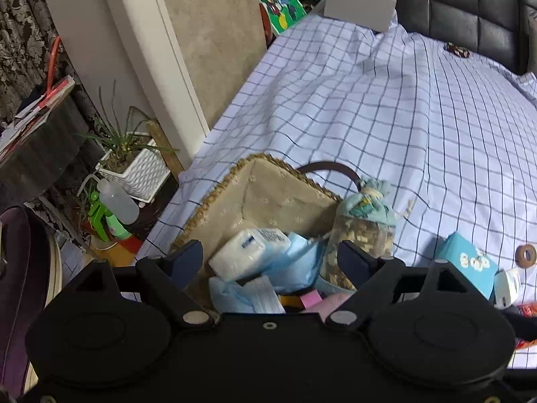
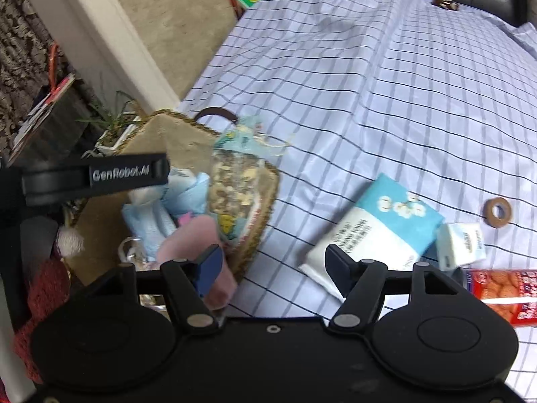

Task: Organize soft objects
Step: 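Carry the tissue pack and pink pouch to the basket and open both tools inside, then move both tools back from the basket to the items on the bed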

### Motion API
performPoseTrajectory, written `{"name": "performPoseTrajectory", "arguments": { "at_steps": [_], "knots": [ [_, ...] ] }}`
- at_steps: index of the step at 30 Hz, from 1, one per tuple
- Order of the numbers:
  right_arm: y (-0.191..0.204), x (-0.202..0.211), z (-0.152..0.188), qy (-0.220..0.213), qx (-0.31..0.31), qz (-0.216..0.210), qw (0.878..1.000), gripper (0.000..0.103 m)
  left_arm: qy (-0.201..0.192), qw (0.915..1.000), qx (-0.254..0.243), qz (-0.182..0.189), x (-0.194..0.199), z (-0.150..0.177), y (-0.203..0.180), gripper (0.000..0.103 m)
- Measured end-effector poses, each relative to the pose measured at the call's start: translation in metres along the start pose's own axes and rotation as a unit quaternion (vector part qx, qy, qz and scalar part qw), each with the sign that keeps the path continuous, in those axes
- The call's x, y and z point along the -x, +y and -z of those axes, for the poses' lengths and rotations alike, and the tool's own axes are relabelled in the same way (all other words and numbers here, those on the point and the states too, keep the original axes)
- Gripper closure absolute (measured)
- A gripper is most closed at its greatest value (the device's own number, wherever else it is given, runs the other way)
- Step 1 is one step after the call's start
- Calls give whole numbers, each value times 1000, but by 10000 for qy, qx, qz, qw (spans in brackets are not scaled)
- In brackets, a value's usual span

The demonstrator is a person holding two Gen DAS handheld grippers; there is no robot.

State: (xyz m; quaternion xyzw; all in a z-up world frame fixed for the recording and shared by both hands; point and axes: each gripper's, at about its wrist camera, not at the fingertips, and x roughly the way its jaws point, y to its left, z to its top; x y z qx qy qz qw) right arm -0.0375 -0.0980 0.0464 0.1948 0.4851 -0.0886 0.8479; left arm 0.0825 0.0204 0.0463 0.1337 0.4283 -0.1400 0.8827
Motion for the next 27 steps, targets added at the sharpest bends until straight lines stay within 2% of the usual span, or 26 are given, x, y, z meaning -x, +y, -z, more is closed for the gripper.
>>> {"name": "performPoseTrajectory", "arguments": {
  "at_steps": [10,20,27],
  "knots": [
    [-41,12,0,23,-369,362,9987,33,67,9995,-270,154,6,9,-26,16],
    [-84,23,4,-22,-686,720,9950,29,125,9960,-794,399,7,18,-77,16],
    [-141,36,4,-187,-1093,1329,9849,27,78,9925,-1069,580,8,21,-110,15]
  ]
}}
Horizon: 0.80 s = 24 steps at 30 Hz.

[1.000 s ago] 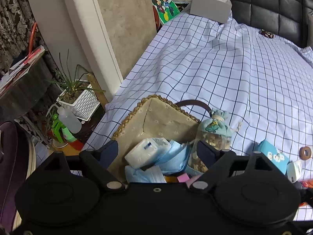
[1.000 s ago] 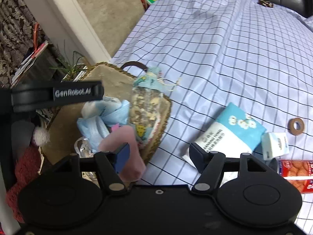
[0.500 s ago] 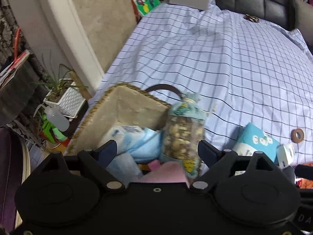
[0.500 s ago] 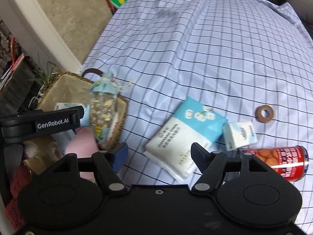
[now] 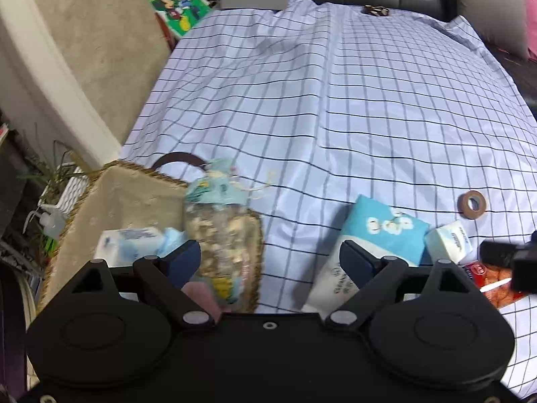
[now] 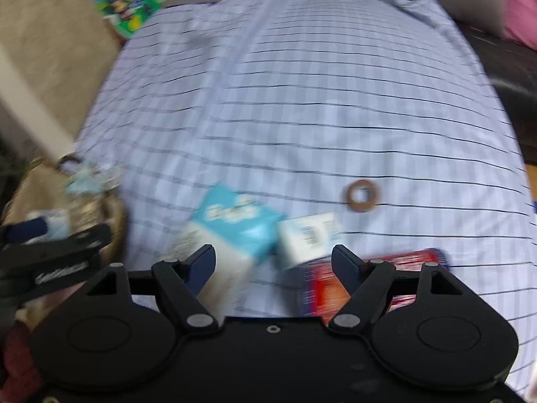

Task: Organize soft objects
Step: 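Move both tools back from the basket to the items on the bed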

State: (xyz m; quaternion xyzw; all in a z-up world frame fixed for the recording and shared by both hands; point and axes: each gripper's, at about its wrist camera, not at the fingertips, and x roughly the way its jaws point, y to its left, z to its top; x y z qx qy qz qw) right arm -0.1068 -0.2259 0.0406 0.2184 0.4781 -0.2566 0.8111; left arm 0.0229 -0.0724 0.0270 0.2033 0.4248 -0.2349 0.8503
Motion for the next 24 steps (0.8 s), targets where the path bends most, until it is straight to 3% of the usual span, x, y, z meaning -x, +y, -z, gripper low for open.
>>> {"name": "performPoseTrajectory", "arguments": {
  "at_steps": [9,15,20,24],
  "knots": [
    [-92,-18,-12,46,-954,733,9927,27,157,9994,-240,209,-23,-2,-36,15],
    [-128,-39,-12,195,-1306,1102,9851,27,376,9975,-406,441,-42,-1,-62,15],
    [-129,-53,-11,258,-1268,929,9872,26,511,9960,-452,574,-55,-3,-79,15],
    [-104,-59,-8,294,-950,569,9934,22,548,9961,-355,589,-62,-6,-84,15]
  ]
}}
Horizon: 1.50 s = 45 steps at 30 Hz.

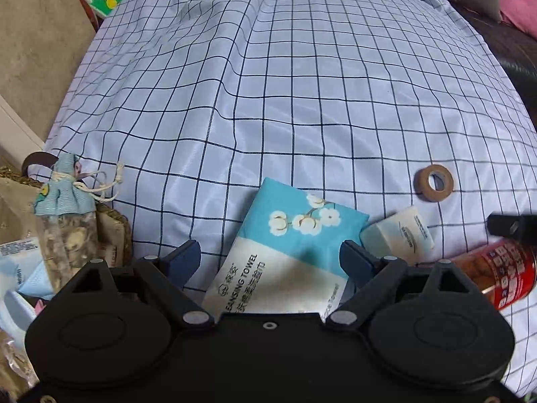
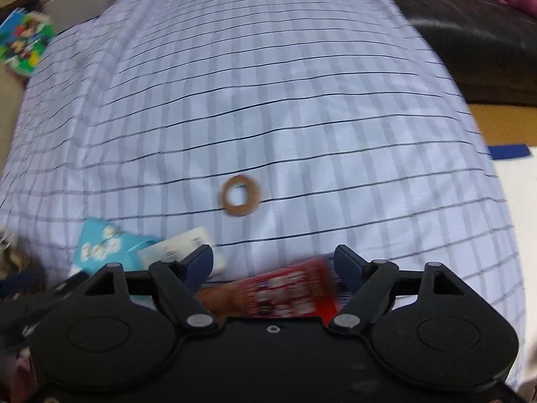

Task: Organize soft objects
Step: 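Move both tools back from the basket to the items on the bed, then close the right tool on the brown tape roll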

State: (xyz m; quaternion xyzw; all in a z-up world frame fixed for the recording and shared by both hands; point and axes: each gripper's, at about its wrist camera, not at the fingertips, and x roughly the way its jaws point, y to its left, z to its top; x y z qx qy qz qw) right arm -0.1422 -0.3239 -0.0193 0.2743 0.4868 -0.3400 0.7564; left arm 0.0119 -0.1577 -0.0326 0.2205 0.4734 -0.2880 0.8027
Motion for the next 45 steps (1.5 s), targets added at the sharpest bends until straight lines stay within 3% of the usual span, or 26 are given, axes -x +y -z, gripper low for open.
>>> {"name": "performPoseTrajectory", "arguments": {
  "at_steps": [7,9,15,20,24,31,36,39,42,45],
  "knots": [
    [50,-19,9,215,651,-391,9969,18,-33,9992,386,-51,-4,-10,9,18],
    [61,-26,11,296,778,-400,9957,16,-70,9985,497,-223,-5,-12,13,16],
    [79,-49,17,521,1054,-251,9927,16,-263,9957,729,-501,-1,-17,30,16],
    [84,-59,15,400,1251,90,9913,16,-196,9957,883,-177,0,-18,37,16],
    [64,-46,0,62,1009,465,9938,16,-191,9963,817,-172,0,-17,36,16],
    [-5,-33,-27,13,-330,598,9977,9,-150,9985,516,-41,0,-16,18,16],
    [-41,-25,-33,-256,-776,1259,9887,12,-36,9996,250,98,-5,-14,-7,16],
    [-63,-28,-30,-169,-1014,1645,9810,16,17,9999,104,130,-9,-15,-21,16],
    [-78,-22,-26,-281,-1240,1627,9785,16,53,9998,36,173,-12,-17,-33,16],
    [-78,-11,-26,-424,-1214,1211,9843,15,81,9997,49,242,-14,-19,-41,16]
  ]
}}
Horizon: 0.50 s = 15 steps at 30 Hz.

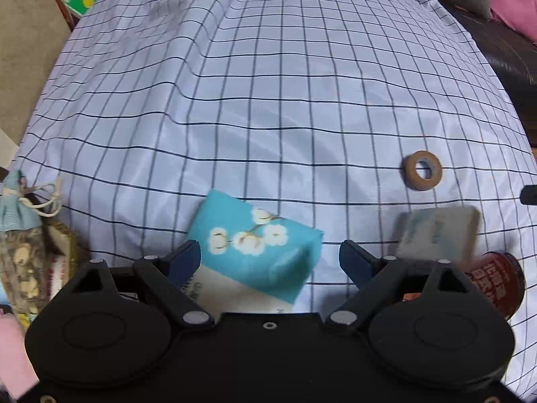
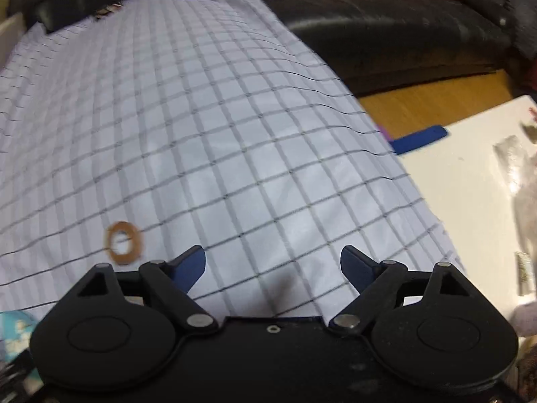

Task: Organize soft objects
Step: 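Close the right tool on the brown tape roll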

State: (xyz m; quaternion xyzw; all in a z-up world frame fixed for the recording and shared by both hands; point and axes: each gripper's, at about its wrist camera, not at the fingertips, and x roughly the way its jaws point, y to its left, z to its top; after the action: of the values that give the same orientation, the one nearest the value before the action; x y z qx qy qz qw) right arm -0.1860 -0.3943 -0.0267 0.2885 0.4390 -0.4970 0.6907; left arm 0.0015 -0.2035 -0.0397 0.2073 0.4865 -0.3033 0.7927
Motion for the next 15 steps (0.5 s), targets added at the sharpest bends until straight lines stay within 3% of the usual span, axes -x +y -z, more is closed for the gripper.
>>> {"name": "performPoseTrajectory", "arguments": {
  "at_steps": [5,15],
  "knots": [
    [24,1,6,329,248,-886,9952,14,31,10000,59,-3,-4,-2,-6,16],
    [82,-5,30,610,862,-1042,9889,14,-74,9989,442,-108,0,-5,19,16]
  ]
}}
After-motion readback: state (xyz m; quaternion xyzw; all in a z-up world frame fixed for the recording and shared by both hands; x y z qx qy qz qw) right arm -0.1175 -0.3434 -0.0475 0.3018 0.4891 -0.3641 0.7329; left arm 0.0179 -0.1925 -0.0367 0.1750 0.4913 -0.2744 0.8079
